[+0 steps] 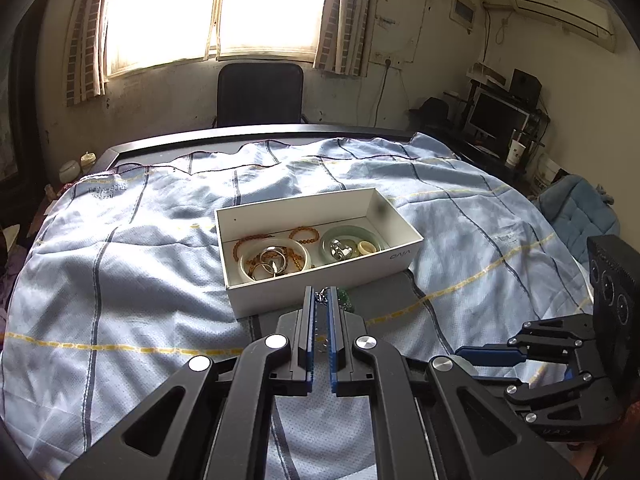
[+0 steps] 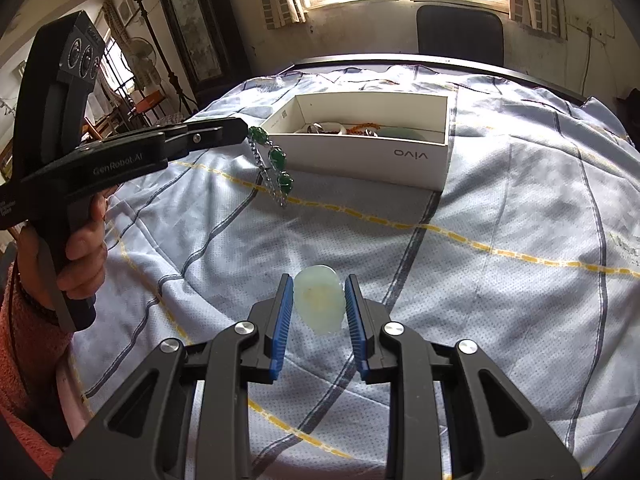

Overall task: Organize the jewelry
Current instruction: 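Carry the chain and jade disc over the white box and open both tools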

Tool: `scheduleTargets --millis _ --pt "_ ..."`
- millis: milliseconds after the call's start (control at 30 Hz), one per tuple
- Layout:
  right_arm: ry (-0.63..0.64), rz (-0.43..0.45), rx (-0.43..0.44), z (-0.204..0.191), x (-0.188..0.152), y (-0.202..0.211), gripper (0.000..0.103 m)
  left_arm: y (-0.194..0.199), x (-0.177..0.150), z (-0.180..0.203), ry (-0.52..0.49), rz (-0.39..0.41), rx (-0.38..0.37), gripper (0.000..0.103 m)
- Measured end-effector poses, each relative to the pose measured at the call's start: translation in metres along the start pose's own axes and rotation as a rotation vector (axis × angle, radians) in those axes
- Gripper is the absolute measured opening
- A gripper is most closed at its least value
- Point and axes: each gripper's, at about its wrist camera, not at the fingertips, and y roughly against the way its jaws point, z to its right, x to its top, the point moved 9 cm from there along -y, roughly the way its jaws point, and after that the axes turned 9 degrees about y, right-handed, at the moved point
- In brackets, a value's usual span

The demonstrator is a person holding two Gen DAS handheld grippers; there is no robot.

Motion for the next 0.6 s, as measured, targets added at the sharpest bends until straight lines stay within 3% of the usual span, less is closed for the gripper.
scheduleTargets --millis 300,600 --pt "0.037 0.025 -0.041 0.001 0.028 0.008 0.026 0.005 0.009 -0.008 0.015 0.023 0.050 0.006" --pt "0.076 0.082 -0.044 -0.005 0.066 0.015 0.026 0.017 0.044 -0.013 0.030 0.070 0.089 0.005"
